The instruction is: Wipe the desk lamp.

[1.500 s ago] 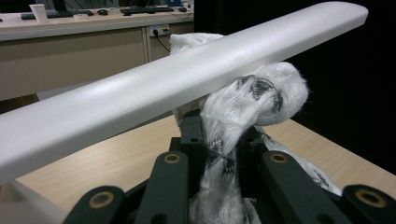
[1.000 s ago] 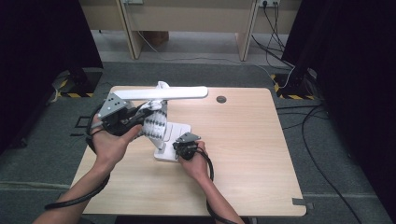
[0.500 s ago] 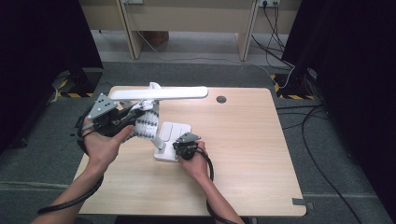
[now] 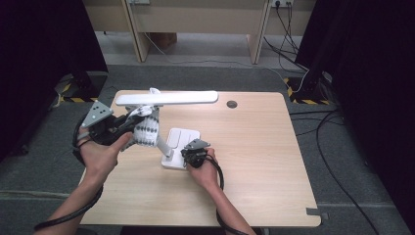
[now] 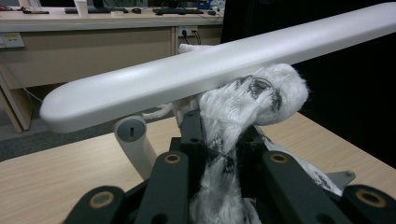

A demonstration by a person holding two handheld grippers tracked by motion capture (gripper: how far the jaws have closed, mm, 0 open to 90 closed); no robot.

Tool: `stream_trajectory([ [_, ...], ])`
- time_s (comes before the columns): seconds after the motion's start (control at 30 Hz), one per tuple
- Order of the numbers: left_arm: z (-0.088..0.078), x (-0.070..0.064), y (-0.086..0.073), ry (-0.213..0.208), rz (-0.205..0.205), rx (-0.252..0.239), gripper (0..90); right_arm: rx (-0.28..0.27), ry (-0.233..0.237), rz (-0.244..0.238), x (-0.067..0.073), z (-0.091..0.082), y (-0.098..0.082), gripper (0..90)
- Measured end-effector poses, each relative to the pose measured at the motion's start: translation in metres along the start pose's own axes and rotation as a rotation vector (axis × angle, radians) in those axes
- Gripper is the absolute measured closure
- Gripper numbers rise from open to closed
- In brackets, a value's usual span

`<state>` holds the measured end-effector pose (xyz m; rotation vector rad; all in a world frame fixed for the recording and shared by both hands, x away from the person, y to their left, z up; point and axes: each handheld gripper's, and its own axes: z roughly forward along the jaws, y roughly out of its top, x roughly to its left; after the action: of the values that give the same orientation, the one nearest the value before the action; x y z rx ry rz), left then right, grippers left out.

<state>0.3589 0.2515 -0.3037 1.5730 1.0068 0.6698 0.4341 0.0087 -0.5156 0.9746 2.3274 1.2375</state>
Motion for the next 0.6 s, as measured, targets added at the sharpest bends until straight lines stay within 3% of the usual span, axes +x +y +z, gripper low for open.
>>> stream_trajectory([
  [0.6,-0.0069,0.009,-0.008,0.075,-0.008,-0.026,77.5,0.0,0.001,-0.006,0.0,0.0006,0.0004,88.9],
])
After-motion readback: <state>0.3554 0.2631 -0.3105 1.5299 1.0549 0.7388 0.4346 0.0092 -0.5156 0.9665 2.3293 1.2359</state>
